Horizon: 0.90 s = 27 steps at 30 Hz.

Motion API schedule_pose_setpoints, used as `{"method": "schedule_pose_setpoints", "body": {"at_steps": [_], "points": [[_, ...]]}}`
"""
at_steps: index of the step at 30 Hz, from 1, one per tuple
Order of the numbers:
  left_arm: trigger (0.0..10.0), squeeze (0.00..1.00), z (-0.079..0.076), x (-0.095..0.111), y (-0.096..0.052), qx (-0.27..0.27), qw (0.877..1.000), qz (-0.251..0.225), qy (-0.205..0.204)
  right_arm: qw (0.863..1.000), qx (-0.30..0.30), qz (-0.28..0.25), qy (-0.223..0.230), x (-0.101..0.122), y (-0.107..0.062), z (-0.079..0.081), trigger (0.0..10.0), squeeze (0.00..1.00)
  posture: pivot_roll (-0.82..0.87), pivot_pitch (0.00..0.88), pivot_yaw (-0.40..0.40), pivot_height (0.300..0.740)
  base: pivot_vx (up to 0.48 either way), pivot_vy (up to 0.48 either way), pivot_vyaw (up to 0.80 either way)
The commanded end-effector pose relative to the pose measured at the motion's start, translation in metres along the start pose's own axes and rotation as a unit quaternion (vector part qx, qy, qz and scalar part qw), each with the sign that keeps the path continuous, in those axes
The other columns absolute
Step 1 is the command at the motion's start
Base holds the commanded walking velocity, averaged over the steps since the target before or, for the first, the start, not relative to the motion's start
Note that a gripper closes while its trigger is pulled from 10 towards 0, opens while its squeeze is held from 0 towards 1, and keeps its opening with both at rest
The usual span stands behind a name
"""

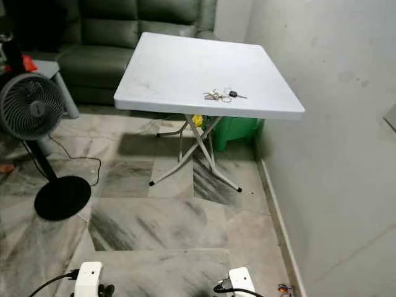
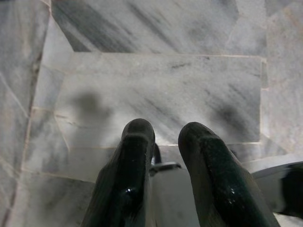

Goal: Hang keys on a hook

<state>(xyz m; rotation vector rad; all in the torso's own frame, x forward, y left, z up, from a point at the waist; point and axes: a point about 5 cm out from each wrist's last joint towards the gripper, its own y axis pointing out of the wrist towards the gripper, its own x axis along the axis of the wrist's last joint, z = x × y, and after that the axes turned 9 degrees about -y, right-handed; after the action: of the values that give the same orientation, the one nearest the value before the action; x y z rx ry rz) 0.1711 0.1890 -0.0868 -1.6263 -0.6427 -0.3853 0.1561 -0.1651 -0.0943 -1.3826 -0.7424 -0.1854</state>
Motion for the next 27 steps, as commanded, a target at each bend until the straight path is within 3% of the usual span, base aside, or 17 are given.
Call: {"method": "schedule_pose_setpoints", "body": {"at_steps": [1, 8, 14, 17, 20, 25, 27], "points": [[10.0, 0.0, -0.008, -0.005, 0.001, -0.008, 1.0, 0.005, 0.006, 1.0, -0.011, 0.005, -0.004, -0.004, -0.003, -0.008, 10.0, 0.0, 0.01, 0.0, -0.058, 0.74, 0.0, 0.0, 0.0], [10.0, 0.0, -0.01, 0.007, 0.003, -0.015, 1.0, -0.023, 0.005, 0.999, -0.014, -0.027, -0.015, 0.009, -0.001, -0.011, 10.0, 0.0, 0.0, 0.0, -0.055, 0.74, 0.0, 0.0, 0.0], [10.0, 0.0, -0.018, 0.051, 0.007, -0.044, 0.993, -0.108, -0.005, 0.992, -0.019, -0.124, -0.027, 0.055, 0.003, -0.017, 10.0, 0.0, 0.0, 0.0, -0.051, 0.74, 0.0, 0.0, 0.0], [10.0, 0.0, -0.025, 0.085, 0.006, -0.065, 0.981, -0.182, 0.007, 0.979, -0.022, -0.196, -0.045, 0.088, 0.001, -0.022, 10.0, 0.0, -0.01, 0.0, -0.047, 0.74, 0.0, 0.0, 0.0], [10.0, 0.0, -0.029, 0.098, 0.004, -0.072, 0.975, -0.211, 0.01, 0.972, -0.031, -0.225, -0.057, 0.102, 0.0, -0.025, 10.0, 0.0, -0.01, 0.0, -0.046, 0.74, 0.0, 0.0, 0.0], [10.0, 0.0, -0.046, 0.141, -0.008, -0.117, 0.939, -0.325, 0.004, 0.934, -0.04, -0.348, -0.076, 0.153, -0.014, -0.029, 10.0, 0.0, -0.01, 0.0, -0.041, 0.74, 0.0, 0.0, 0.0], [10.0, 0.0, -0.049, 0.149, -0.012, -0.128, 0.928, -0.349, 0.004, 0.923, -0.042, -0.374, -0.078, 0.163, -0.018, -0.028, 10.0, 0.0, -0.01, 0.0, -0.04, 0.74, 0.0, 0.0, 0.0]]}}
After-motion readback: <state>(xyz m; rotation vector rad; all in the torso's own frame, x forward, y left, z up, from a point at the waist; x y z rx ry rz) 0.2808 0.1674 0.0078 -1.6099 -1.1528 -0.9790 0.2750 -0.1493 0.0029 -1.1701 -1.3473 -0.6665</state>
